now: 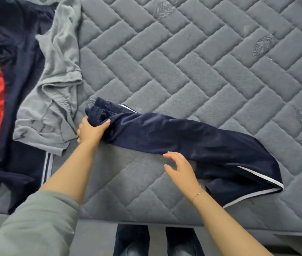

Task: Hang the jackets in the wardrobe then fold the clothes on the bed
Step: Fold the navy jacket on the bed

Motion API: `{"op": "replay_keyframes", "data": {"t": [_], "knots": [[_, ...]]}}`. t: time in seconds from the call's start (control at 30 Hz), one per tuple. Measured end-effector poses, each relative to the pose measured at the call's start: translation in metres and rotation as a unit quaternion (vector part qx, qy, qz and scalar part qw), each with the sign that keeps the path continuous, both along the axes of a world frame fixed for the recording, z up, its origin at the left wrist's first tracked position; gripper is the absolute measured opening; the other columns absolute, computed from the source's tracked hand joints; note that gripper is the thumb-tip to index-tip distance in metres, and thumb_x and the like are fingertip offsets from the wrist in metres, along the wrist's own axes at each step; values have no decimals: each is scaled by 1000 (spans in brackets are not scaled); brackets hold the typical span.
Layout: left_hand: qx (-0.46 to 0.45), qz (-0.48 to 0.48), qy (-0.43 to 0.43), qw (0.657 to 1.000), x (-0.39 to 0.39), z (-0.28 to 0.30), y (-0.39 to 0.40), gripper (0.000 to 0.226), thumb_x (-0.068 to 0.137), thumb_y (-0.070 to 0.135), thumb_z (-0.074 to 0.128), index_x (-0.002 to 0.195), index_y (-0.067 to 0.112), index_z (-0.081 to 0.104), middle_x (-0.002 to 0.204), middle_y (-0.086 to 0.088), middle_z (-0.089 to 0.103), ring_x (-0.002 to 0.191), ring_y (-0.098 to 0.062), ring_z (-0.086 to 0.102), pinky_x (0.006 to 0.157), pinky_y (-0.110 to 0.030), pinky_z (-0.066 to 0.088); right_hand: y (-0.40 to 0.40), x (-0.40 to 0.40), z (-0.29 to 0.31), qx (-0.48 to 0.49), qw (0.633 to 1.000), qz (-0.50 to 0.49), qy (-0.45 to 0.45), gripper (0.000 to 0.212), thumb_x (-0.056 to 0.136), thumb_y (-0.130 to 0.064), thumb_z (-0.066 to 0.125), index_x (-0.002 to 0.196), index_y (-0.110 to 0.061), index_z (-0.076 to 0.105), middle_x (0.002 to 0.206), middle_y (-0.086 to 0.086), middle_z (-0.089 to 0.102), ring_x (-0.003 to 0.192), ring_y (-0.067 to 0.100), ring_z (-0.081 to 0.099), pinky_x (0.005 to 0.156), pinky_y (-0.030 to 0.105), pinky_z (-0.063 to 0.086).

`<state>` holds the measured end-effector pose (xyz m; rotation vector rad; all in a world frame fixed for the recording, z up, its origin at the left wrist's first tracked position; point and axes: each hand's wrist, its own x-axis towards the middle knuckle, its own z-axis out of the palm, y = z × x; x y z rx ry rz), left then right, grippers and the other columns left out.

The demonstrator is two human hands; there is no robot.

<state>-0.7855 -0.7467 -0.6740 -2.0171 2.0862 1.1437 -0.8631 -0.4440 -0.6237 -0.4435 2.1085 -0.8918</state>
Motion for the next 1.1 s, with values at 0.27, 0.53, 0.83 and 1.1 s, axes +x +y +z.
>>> {"op": "replay_keyframes", "data": {"t": [0.27,0.53,0.83,1.1], "knots": [[98,-208,260,938,47,79,18,23,76,16,76,94,28,70,86,4,73,82,-10,66,76,-40,51,-48,23,44,-94,991,-75,51,40,92,-5,60,131,-16,57,139,-7,49,133,10,43,111,41,38],[-143,-489,319,799,40,227,62,34,66,11,79,94,26,65,106,6,61,95,-17,60,79,-54,46,-83,15,199,-223,972,52,52,90,74,1,49,146,-49,25,155,-22,26,145,8,25,118,31,25],[-112,-560,350,743,16,408,59,24,81,47,69,88,25,63,68,10,63,67,-5,57,73,-26,42,-33,-18,402,-123,911,83,386,23,77,-13,71,73,-18,49,70,-8,51,66,12,46,62,40,45],[-196,-697,142,675,-48,500,47,20,86,56,65,77,40,58,59,18,50,62,5,47,83,-28,34,23,-52,555,-146,817,79,552,47,62,15,65,53,-20,34,96,5,72,85,26,54,75,33,42]]}}
